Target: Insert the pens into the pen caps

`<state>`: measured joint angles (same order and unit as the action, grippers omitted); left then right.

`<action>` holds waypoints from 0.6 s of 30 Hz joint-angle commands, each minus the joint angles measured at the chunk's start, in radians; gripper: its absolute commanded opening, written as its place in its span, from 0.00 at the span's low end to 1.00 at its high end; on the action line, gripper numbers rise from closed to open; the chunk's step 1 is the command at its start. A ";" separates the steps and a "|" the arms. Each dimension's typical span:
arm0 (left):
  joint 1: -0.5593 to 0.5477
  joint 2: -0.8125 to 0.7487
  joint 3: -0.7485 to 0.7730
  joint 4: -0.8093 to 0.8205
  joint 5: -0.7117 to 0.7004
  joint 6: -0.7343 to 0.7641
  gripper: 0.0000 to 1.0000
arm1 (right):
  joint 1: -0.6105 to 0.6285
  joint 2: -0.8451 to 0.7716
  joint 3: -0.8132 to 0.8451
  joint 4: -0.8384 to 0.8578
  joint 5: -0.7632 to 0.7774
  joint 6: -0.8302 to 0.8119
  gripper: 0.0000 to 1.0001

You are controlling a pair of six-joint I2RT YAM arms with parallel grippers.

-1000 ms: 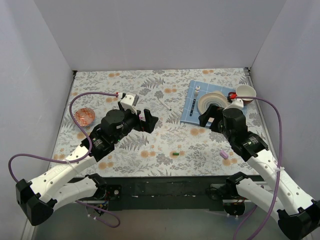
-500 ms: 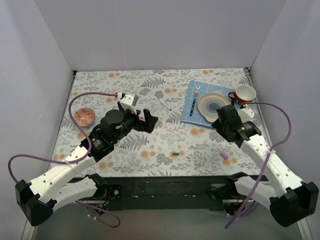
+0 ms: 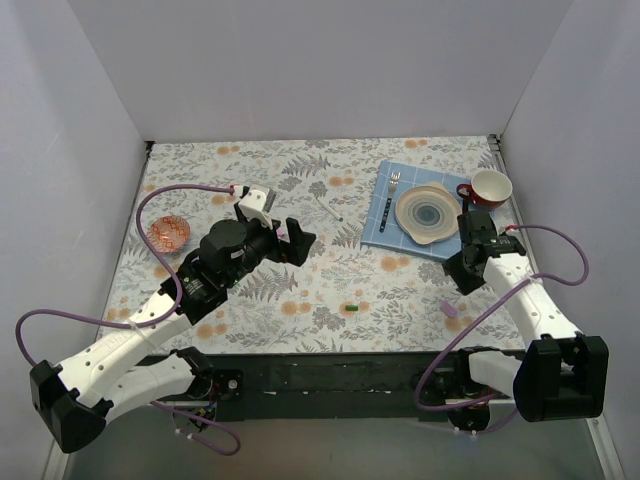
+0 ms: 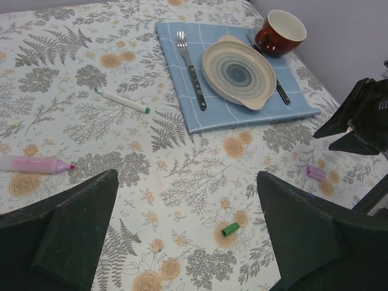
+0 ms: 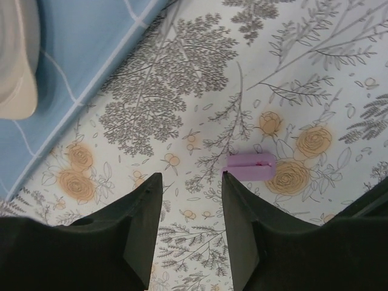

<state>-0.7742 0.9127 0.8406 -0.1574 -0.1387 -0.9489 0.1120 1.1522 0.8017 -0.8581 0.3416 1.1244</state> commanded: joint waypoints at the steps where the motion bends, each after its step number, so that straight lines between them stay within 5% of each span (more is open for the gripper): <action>1: 0.000 0.001 -0.008 0.012 -0.083 -0.007 0.98 | -0.003 -0.038 0.019 0.172 -0.094 -0.182 0.52; 4: 0.032 0.083 0.014 -0.033 -0.220 -0.207 0.98 | -0.005 -0.094 0.001 0.370 -0.249 -0.343 0.56; 9: 0.243 0.364 0.254 -0.166 -0.085 -0.259 0.98 | -0.003 -0.187 0.004 0.505 -0.519 -0.609 0.59; 15: 0.271 0.568 0.408 -0.249 -0.087 0.337 0.98 | 0.002 -0.288 -0.056 0.574 -0.647 -0.681 0.63; 18: 0.276 0.600 0.382 -0.214 0.059 0.700 0.98 | 0.002 -0.335 -0.094 0.597 -0.702 -0.681 0.63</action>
<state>-0.4953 1.5120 1.2186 -0.3431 -0.2184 -0.7864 0.1120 0.8665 0.7494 -0.3431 -0.2226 0.5114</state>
